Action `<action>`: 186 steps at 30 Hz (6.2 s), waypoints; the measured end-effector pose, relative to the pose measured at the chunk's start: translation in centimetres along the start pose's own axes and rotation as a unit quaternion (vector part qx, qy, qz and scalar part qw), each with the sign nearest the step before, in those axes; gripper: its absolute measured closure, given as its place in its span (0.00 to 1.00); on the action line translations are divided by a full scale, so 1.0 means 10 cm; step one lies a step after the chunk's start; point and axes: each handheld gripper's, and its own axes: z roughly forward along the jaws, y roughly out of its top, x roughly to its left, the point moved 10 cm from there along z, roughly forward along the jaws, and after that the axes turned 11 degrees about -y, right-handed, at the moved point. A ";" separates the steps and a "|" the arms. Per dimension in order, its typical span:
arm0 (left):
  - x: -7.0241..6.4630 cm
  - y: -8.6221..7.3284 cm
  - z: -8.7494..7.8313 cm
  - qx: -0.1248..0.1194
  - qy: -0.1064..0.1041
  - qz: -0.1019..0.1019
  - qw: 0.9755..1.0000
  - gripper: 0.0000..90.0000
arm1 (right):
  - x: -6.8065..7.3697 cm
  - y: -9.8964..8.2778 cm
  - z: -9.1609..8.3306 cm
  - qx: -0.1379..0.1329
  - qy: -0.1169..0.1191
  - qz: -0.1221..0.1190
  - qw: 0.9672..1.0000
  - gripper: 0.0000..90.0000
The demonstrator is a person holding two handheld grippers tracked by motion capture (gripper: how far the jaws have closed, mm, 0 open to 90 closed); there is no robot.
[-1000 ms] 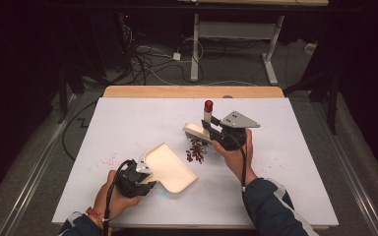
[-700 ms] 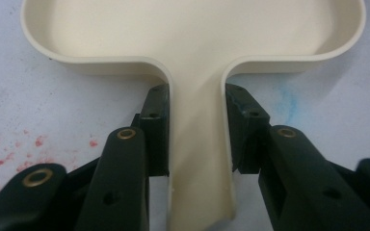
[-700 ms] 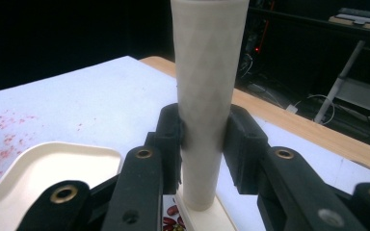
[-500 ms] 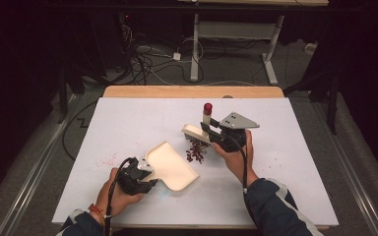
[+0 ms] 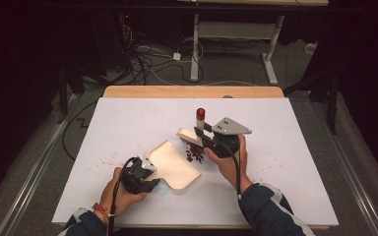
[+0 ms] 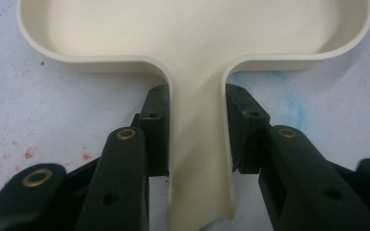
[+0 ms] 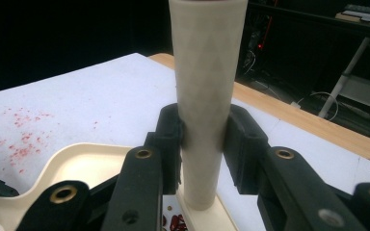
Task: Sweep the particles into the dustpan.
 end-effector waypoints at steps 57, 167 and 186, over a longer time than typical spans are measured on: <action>0.01 -0.01 0.01 0.030 -0.005 0.001 1.000 0.71 | 0.21 0.43 -0.49 -0.068 0.022 0.040 0.997 0.78; 0.06 -0.12 -0.05 0.027 -0.024 -0.035 0.999 0.71 | 0.52 0.06 -0.37 -0.031 0.077 -0.022 0.996 0.78; 0.12 -0.18 -0.09 0.024 -0.021 -0.045 0.998 0.71 | -0.04 0.21 -0.77 -0.048 0.061 -0.013 0.997 0.78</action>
